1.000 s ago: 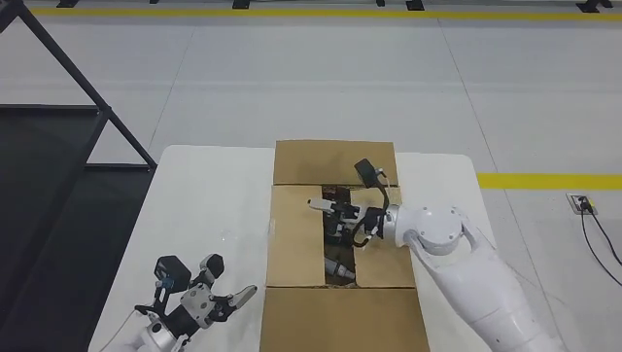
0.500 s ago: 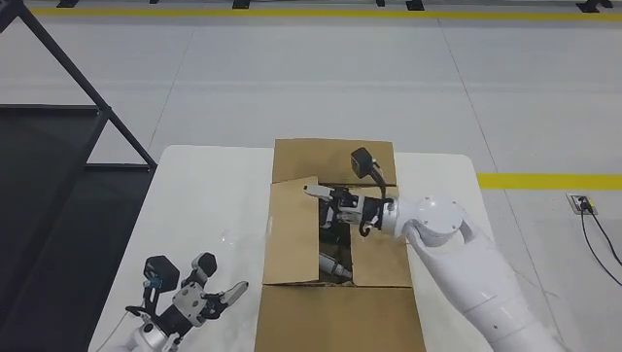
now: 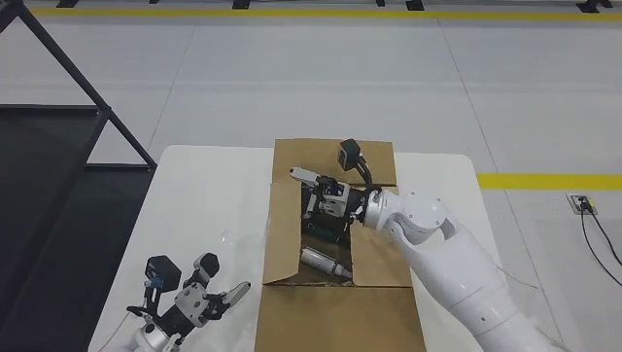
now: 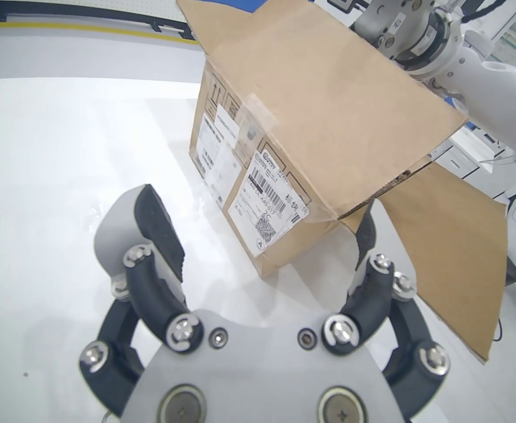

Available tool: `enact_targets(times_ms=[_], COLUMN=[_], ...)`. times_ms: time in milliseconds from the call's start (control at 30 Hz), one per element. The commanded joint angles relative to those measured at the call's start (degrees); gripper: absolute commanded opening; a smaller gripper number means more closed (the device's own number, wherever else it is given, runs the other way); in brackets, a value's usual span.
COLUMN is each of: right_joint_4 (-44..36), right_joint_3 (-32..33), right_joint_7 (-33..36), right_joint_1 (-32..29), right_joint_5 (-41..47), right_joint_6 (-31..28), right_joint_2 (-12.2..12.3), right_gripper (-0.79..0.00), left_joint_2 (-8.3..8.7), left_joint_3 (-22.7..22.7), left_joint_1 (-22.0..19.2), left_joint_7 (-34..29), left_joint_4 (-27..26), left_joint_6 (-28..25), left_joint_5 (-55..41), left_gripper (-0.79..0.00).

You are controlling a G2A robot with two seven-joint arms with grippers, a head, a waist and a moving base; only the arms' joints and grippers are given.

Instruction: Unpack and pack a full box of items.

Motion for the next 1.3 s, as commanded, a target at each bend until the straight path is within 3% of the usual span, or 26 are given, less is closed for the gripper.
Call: enact_targets(times_ms=[0, 200, 333, 533, 800, 1033, 1267], right_joint_4=[0.0, 0.0, -1.3, 0.6, 6.3, 11.2, 14.7], right_joint_3=[0.0, 0.0, -0.7, -5.5, -9.8, -12.4, -13.1], right_joint_7=[0.0, 0.0, -4.2, -9.8, -13.3, -10.1, -8.3], right_joint_1=[0.0, 0.0, -0.8, 2.2, 6.8, 10.0, 11.3], right_joint_5=[0.0, 0.0, 1.1, 1.4, 2.5, 2.7, 2.1], right_joint_6=[0.0, 0.0, 0.9, 0.9, -1.9, -3.0, -5.1], right_joint_2=[0.0, 0.0, -0.7, -3.4, -7.2, -9.8, -11.5], right_gripper=[0.000, 0.000, 0.000, 0.000, 0.000, 0.000, 0.000], left_joint_2=[0.00, 0.00, -0.06, -0.15, -0.11, -0.56, -1.00], left_joint_3=[0.0, 0.0, 1.0, 1.7, 0.1, -0.6, -0.1], left_joint_1=[0.0, 0.0, -0.9, -1.1, 2.8, 3.7, 2.9], left_joint_7=[0.0, 0.0, -0.8, -0.2, 5.1, 8.8, 8.6], left_joint_4=[0.0, 0.0, -1.3, -2.8, -5.6, -7.0, -6.4], left_joint_6=[0.0, 0.0, 0.9, 1.4, -0.2, 5.5, 10.4], left_joint_5=[0.0, 0.0, 1.2, 2.3, 5.6, 4.0, 2.0], left_gripper=[0.000, 0.000, 0.000, 0.000, 0.000, 0.000, 0.000])
